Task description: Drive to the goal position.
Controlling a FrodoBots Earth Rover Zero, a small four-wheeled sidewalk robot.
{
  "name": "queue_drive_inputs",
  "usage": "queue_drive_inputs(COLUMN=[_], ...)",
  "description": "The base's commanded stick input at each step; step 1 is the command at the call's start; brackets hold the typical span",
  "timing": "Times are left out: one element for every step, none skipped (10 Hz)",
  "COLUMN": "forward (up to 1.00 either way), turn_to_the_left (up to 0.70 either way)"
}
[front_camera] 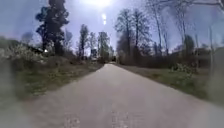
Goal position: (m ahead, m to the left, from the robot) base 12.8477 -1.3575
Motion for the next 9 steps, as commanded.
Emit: queue_drive_inputs(forward=[0.70, 0.70, 0.70, 0.70, 0.70, 0.70, 0.70, 0.70, 0.70], turn_to_the_left=[0.00, 0.00, 0.00, 0.00, 0.00, 0.00, 0.00, 0.00, 0.00])
